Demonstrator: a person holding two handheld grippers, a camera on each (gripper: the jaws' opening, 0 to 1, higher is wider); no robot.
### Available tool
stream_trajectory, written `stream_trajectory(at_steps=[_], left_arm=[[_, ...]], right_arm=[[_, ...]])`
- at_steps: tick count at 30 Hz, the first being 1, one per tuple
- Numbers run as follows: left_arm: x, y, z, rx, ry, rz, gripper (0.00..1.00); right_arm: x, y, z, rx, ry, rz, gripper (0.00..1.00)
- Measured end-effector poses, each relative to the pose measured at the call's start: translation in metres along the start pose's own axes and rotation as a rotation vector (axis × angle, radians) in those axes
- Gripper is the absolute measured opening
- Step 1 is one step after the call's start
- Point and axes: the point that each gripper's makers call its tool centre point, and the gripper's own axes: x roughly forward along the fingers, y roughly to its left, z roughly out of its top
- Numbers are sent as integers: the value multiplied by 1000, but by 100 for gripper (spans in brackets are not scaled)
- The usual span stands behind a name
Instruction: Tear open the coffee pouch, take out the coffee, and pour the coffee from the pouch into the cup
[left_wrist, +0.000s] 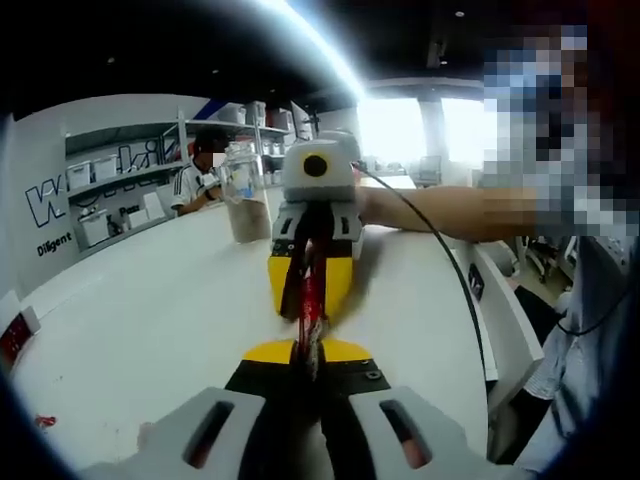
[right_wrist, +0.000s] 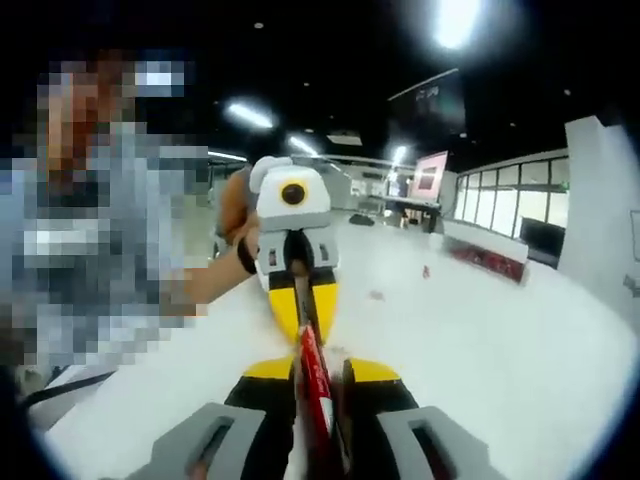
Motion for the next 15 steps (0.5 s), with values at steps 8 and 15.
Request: stream_trajectory(at_steps=[8, 15], left_arm=[[0, 4, -1, -52, 5, 2, 10], [1, 2, -2, -70, 4, -10, 10]], right_arm=[[-14, -25, 14, 16, -95, -166, 31], [-38, -46, 17, 57, -158, -322, 34]])
